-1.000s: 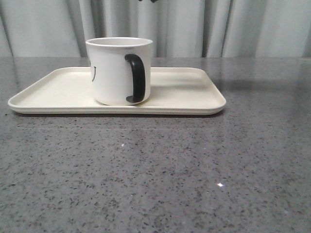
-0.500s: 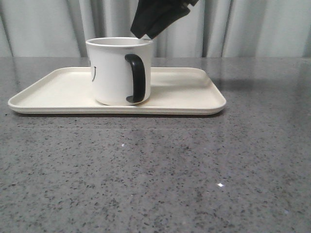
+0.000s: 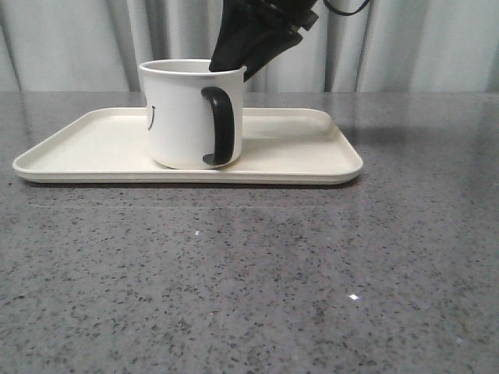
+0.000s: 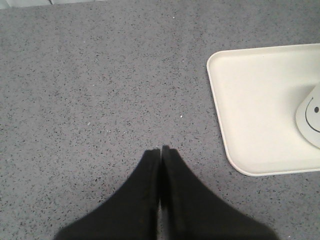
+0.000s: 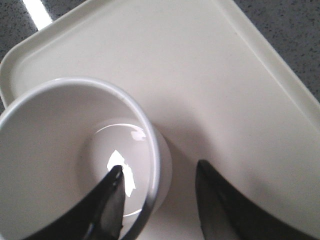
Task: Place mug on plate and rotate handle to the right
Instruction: 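Lower the right gripper into the mug and grip its rim, then lift the mug with the right gripper and turn it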
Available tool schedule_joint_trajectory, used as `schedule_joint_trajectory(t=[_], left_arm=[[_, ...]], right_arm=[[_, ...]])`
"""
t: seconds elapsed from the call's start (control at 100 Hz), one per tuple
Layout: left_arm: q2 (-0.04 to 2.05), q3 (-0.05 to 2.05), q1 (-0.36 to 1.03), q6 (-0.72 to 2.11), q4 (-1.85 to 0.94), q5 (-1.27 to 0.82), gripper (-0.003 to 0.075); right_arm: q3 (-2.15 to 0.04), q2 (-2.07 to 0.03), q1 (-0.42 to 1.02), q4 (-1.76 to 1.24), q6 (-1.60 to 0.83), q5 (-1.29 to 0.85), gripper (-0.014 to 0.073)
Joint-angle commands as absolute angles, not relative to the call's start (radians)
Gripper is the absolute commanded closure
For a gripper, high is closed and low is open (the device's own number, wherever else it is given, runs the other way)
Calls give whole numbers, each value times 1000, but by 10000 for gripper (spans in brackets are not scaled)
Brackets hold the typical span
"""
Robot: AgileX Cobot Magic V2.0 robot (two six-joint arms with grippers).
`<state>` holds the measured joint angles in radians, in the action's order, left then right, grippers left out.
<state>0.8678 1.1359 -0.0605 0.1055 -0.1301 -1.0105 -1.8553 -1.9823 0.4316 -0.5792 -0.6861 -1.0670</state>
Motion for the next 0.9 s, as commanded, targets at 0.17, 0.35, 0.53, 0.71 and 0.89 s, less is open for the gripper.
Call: schedule_joint_trajectory(t=[0.17,0.35,0.53,0.71,0.89], left_arm=[[861,1163,-63,105,-143,-951,740],[861,1163,-63,105,-143,-951,740],[861,1163,-63,105,-143,-951,740],[861,1163,-63,105,-143,-951,740],[861,1163,-63,105,-143,-955,740]], right_arm=[[-1886,-1956,453,-620,-688,-1049,246],[-1886,-1957,458,-620,-688,-1047,296],[-1886,-1957,458,-620,-688,-1055,591],[-1886,-1957,458,-620,-687,-1054,655],[-1931,-1953,457,-616,-688,-1069,655]])
